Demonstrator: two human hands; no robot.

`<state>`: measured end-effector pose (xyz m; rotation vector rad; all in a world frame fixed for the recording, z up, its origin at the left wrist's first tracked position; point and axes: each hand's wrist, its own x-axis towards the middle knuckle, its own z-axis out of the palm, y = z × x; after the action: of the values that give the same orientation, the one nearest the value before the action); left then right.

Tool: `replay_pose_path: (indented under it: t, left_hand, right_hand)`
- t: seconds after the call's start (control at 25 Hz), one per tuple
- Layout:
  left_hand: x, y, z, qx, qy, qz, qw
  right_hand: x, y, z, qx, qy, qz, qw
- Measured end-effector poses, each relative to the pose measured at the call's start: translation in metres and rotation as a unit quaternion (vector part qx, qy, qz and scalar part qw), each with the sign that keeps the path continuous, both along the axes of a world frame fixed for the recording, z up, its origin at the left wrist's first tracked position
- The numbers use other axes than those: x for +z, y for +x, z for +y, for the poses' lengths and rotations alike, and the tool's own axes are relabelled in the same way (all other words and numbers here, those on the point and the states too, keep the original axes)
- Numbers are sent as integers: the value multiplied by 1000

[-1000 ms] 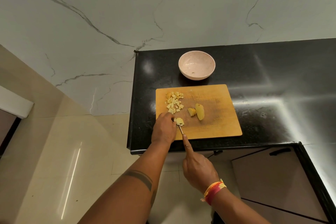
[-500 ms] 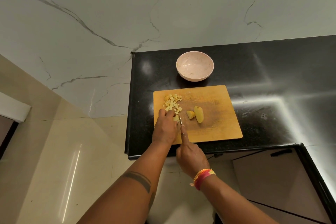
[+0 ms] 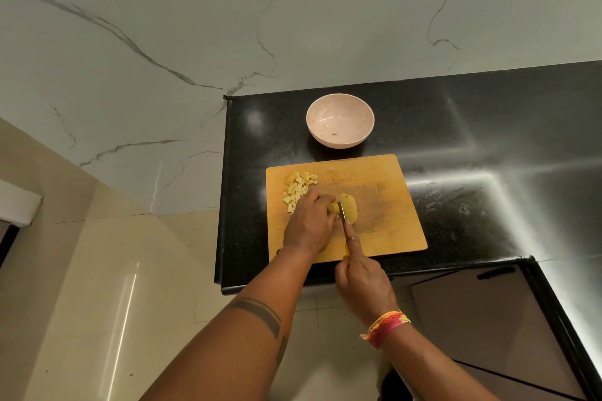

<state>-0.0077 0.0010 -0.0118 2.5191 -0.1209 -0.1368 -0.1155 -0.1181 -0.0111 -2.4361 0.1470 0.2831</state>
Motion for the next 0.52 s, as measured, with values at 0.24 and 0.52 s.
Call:
replay_pose_path:
  t: [0.24,0.52]
  left_hand:
    - [-7,0,0,22,-17,10,1000]
    - [-5,-4,3,39,-47,19,998]
  right_hand:
    - [3,9,-7,18,-10,29,999]
    - [8,3,-3,41,-22,7,999]
